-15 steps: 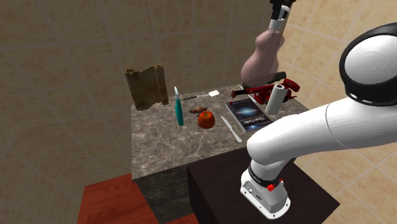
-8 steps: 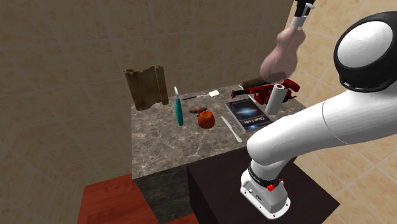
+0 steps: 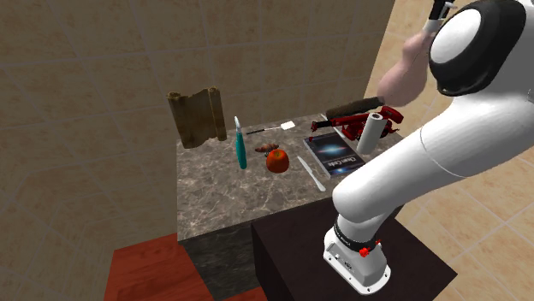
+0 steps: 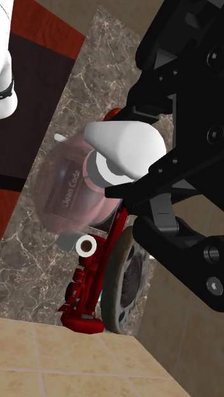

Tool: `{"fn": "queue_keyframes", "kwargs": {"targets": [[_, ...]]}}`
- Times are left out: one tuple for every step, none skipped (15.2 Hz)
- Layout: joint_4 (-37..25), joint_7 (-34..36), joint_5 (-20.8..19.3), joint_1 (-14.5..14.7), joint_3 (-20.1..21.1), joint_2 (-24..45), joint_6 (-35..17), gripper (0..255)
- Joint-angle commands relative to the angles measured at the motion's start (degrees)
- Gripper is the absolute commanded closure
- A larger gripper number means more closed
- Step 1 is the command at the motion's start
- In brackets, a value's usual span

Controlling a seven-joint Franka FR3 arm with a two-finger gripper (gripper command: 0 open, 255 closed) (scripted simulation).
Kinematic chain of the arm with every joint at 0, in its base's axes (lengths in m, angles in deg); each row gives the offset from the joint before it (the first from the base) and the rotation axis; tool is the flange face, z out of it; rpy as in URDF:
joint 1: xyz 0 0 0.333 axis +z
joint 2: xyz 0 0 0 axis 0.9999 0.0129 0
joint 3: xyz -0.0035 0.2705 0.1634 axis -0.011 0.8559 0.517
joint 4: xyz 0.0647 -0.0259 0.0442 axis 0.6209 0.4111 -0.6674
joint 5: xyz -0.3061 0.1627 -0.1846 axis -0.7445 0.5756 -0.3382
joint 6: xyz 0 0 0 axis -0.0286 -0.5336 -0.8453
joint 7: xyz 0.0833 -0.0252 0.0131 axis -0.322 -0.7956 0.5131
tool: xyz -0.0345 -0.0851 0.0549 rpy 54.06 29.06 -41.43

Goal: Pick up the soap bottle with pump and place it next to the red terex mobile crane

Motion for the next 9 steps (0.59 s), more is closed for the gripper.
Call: {"fn": "queue_keyframes", "kwargs": {"targets": [[-3.44,-4.85,0.5,0.69,-5.26,3.3,-0.47,255],[-5.35,-7.46,1.25,1.06,-8.37,5.31,-0.68,255],[-7.42,-10.28,2.41,1.52,-11.98,7.64,-0.89,255],[-9.67,-13.46,4.2,1.96,-16.26,10.45,-1.08,255],[-12.14,-17.25,7.03,2.21,-21.5,14.05,-1.24,255],[-14.92,-22.16,11.81,1.7,-28.21,19.11,-1.27,255],[-18.25,-28.98,20.12,-2.19,-35.59,26.75,-0.69,255],[-18.49,-29.23,20.41,-3.73,-34.45,27.02,-0.62,255],[-15.73,-26.4,16.26,-1.28,-31.8,23.3,-2.14,255]]}}
